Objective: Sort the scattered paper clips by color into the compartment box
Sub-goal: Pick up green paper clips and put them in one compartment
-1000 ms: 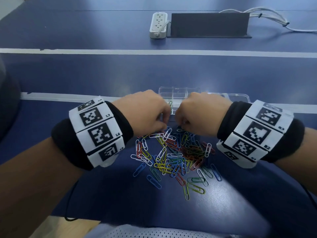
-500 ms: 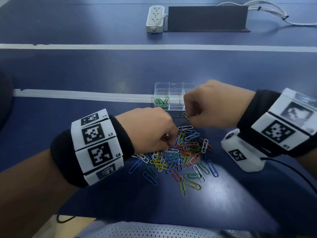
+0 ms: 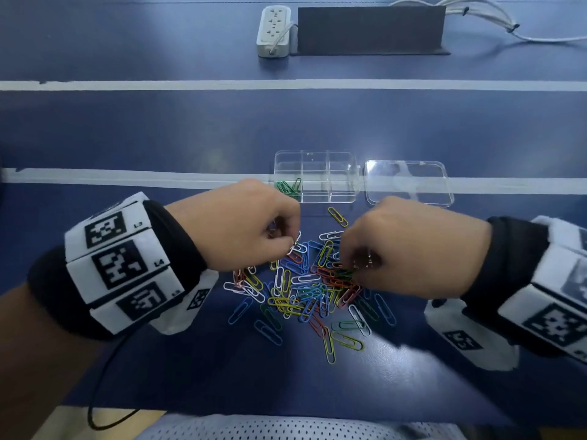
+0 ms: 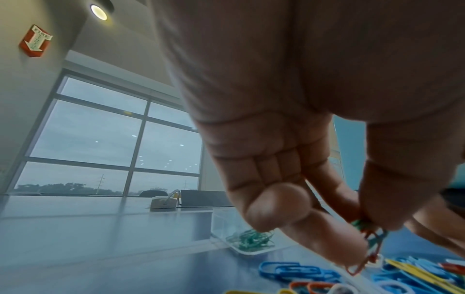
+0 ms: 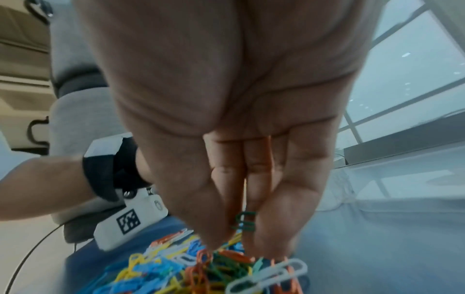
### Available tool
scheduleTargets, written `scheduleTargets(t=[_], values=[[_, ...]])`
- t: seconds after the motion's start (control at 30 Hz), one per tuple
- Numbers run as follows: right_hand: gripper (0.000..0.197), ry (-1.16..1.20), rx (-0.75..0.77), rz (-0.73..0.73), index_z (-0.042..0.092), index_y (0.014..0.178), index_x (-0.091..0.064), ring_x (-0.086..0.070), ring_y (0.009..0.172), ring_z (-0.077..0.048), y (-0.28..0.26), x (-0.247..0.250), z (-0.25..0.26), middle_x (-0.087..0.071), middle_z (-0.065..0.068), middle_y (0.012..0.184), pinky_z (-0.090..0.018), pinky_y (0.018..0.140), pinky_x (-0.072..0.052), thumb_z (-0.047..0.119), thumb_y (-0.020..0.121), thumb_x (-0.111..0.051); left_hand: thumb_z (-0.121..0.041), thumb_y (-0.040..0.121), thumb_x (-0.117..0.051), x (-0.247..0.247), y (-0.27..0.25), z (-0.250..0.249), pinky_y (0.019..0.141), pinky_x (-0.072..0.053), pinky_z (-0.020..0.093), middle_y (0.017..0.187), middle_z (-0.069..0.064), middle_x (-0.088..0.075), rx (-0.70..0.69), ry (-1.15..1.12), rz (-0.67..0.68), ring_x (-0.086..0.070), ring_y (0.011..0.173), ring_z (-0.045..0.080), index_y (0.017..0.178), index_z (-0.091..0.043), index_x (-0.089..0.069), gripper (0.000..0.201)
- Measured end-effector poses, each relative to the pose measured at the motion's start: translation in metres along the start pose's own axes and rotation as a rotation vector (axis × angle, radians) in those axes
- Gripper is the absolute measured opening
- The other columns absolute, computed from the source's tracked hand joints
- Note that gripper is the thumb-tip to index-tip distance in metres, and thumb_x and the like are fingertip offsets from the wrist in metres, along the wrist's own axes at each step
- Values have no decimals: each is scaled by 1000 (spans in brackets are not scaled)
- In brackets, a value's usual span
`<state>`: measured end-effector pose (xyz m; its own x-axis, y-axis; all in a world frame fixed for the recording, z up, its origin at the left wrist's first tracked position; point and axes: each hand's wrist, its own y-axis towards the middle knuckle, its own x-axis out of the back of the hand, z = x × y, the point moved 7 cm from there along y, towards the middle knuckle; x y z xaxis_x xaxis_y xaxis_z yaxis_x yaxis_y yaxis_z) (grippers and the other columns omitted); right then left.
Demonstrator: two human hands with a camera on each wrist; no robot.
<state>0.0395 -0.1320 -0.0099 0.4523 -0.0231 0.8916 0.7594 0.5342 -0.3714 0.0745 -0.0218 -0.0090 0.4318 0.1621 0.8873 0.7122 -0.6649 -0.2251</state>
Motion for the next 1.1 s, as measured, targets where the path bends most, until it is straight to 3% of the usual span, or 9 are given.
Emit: scheduleTargets(t=[0.17, 0.33, 0.43, 0.57, 0.77, 0.83, 0.93, 1.03, 1.1], values=[[11, -45, -18, 11, 27, 87, -68, -52, 75, -17, 9, -4, 0, -59, 7, 75, -26, 70, -46, 25, 78, -62, -21, 83, -57, -5, -5, 6, 56, -37, 5, 60, -14, -58, 58, -86, 23, -54, 61, -6, 75, -27, -55, 10], [21, 144, -68, -37, 30, 95, -68, -54, 62, 2, 12, 9, -15, -69, 12, 73, -18, 70, -46, 17, 79, -63, -19, 88, -53, -12, -8, 9, 56, -45, 13, 68, -6, -69, 89, -244, 85, -59, 54, 4, 80, -24, -55, 10], [28, 273, -91, -52, 33, 101, -68, -54, 56, 13, 13, 13, -23, -69, 13, 70, -4, 62, -40, 14, 81, -62, -16, 89, -53, -14, -10, 11, 61, -52, 24, 70, -4, -69, 112, -346, 117, -63, 58, 11, 82, -23, -56, 10], [28, 539, -131, 69, 28, 95, -70, -59, 55, -7, 14, -2, -24, -68, 0, 62, -12, 62, -47, 6, 84, -55, -8, 89, -47, -14, -11, 12, 64, -56, 27, 74, -5, -70, 129, -372, 130, -67, 67, 13, 96, -26, -60, 23], [19, 868, -156, 212, 12, 72, -57, -55, 55, -18, 17, -21, -7, -56, -4, 60, -23, 51, -48, 7, 89, -49, -17, 77, -49, -18, -18, 5, 50, -37, 10, 59, -8, -52, 118, -310, 181, -44, 51, 6, 79, -26, -55, 11], [19, 838, -157, 224, 12, 69, -54, -53, 58, -19, 17, -22, -5, -56, -5, 62, -25, 52, -44, 19, 87, -54, -25, 74, -51, -22, -21, 1, 50, -34, 13, 58, -7, -49, 100, -275, 224, -40, 51, 7, 78, -24, -52, 4], [27, 535, -92, 136, 20, 65, -51, -45, 50, -5, 17, -15, -2, -53, 6, 54, -20, 54, -37, 40, 81, -60, -37, 76, -62, -28, -22, 0, 52, -36, 19, 56, -6, -48, 74, -154, 245, -41, 52, 8, 77, -26, -49, 17], [22, 214, -19, 49, 27, 70, -50, -46, 53, -3, 15, -11, 10, -53, 13, 54, -17, 52, -32, 43, 77, -63, -49, 71, -64, -30, -23, -2, 54, -35, 20, 59, -11, -49, 54, -23, 248, -44, 57, 4, 78, -31, -50, 23], [14, 77, 24, 38, 31, 80, -55, -48, 64, -7, 15, -15, 21, -49, 11, 63, -23, 60, -38, 41, 77, -64, -49, 69, -65, -30, -25, -4, 53, -31, 17, 63, -16, -50, 43, 26, 266, -46, 60, 0, 78, -34, -51, 22]])
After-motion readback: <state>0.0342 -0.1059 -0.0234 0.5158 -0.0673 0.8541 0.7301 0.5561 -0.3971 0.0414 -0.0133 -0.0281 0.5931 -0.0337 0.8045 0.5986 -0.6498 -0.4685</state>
